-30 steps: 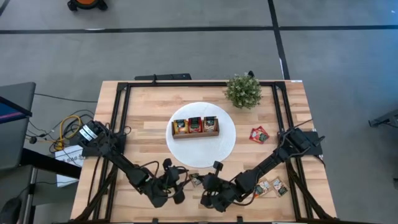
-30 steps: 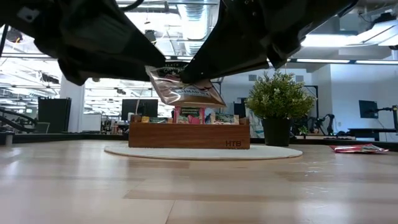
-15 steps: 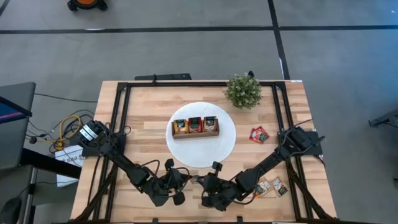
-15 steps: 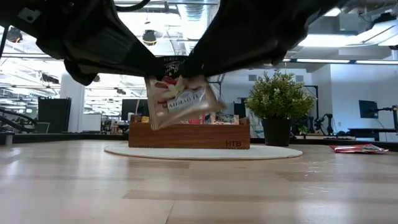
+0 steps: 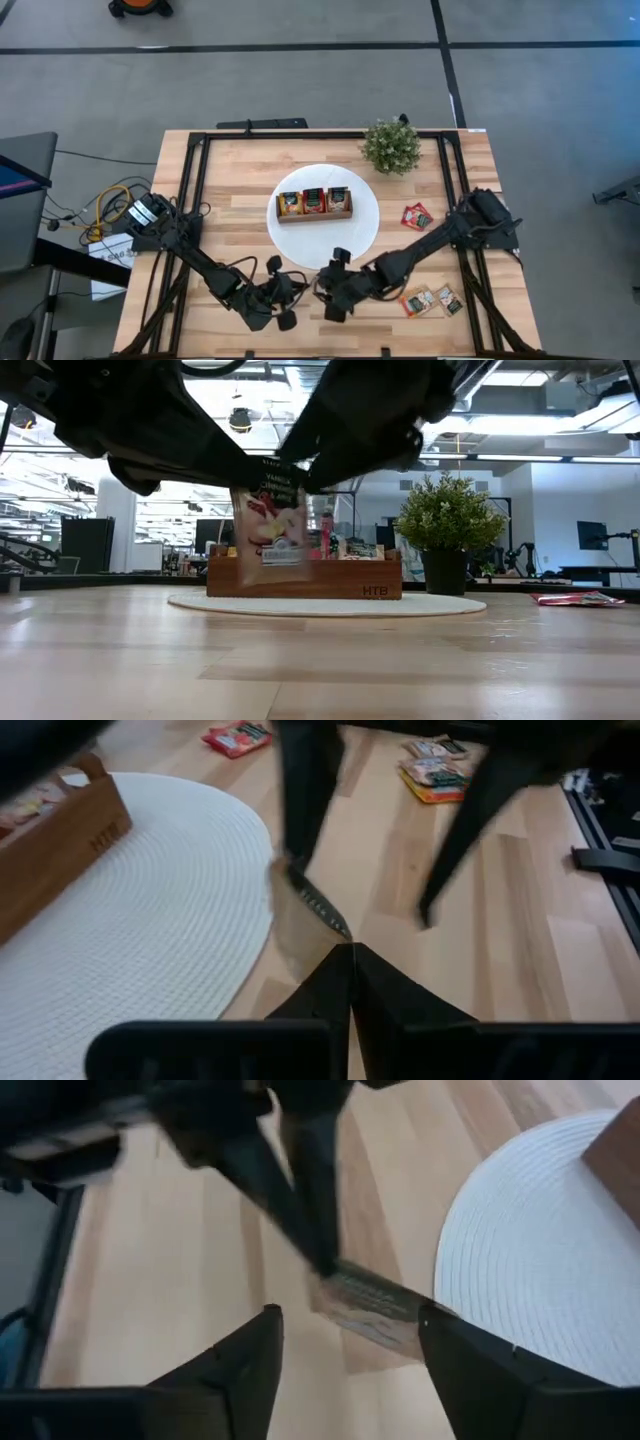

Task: Pick & Place Tea
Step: Put the brown tea bag into the right section of the wooden organizer, then put the red tea bag into the middle section of the wooden organizer

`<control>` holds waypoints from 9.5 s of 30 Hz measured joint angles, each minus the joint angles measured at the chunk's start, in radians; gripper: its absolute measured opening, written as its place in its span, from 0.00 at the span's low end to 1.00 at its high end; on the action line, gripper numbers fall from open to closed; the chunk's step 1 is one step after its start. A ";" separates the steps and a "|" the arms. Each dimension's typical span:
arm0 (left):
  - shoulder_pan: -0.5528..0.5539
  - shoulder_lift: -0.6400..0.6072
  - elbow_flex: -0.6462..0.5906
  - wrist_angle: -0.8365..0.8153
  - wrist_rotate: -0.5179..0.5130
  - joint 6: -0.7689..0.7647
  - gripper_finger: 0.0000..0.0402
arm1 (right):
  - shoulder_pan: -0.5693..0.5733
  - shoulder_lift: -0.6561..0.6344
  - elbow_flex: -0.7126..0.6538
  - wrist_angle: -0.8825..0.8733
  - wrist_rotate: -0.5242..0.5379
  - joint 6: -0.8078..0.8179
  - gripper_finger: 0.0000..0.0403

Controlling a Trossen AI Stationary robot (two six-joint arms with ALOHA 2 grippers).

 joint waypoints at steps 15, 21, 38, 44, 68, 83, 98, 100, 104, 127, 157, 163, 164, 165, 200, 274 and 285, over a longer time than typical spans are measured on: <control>0.000 0.000 0.001 -0.033 0.024 -0.002 0.00 | -0.043 -0.020 0.061 -0.158 -0.175 -0.171 0.36; 0.002 0.000 0.001 -0.046 0.047 -0.005 0.00 | -0.044 -0.018 0.121 -0.186 -0.170 -0.229 0.45; 0.013 0.000 0.001 -0.034 0.068 -0.004 0.00 | -0.069 0.065 0.127 -0.086 -0.225 -0.296 0.31; 0.013 0.000 0.001 -0.029 0.070 -0.005 0.00 | -0.061 0.071 0.121 -0.096 -0.220 -0.295 0.22; -0.018 -0.033 0.001 -0.318 0.035 -0.181 0.38 | -0.110 -0.176 0.097 -0.526 0.231 -0.381 0.00; -0.028 -0.033 0.001 -0.308 0.036 -0.184 0.38 | -0.448 -0.231 -0.039 -0.334 -0.077 -0.617 0.00; -0.028 -0.033 0.001 -0.307 0.037 -0.184 0.38 | -0.525 -0.225 -0.039 -0.361 -0.178 -0.589 0.00; -0.028 -0.033 0.001 -0.307 0.037 -0.184 0.38 | -0.535 -0.225 -0.039 -0.371 -0.179 -0.573 0.00; -0.028 -0.033 0.001 -0.307 0.037 -0.184 0.38 | -0.549 -0.225 -0.039 -0.370 -0.176 -0.557 0.00; -0.028 -0.033 0.001 -0.315 0.039 -0.182 0.38 | -0.562 -0.160 -0.038 -0.353 -0.191 -0.529 0.07; -0.028 -0.033 0.001 -0.315 0.038 -0.184 0.38 | -0.519 -0.161 -0.035 -0.457 -0.104 -0.473 0.25; -0.028 -0.033 0.001 -0.315 0.038 -0.185 0.38 | -0.478 -0.221 0.003 -0.475 -0.060 -0.471 0.39; -0.027 -0.033 0.001 -0.315 0.038 -0.185 0.38 | -0.466 -0.237 0.004 -0.480 -0.060 -0.471 0.40; -0.028 -0.033 0.001 -0.315 0.038 -0.185 0.38 | -0.452 -0.252 0.004 -0.498 -0.060 -0.470 0.40; -0.027 -0.033 0.000 -0.262 0.031 -0.185 0.35 | -0.283 -0.522 -0.801 -0.634 0.079 0.923 0.03; 0.051 0.327 0.133 0.343 0.512 0.186 0.00 | 0.278 0.086 -0.115 0.035 -0.012 1.047 0.43; 0.071 0.340 0.179 0.221 0.519 0.120 0.00 | 0.240 0.167 -0.111 0.205 -0.025 1.037 0.49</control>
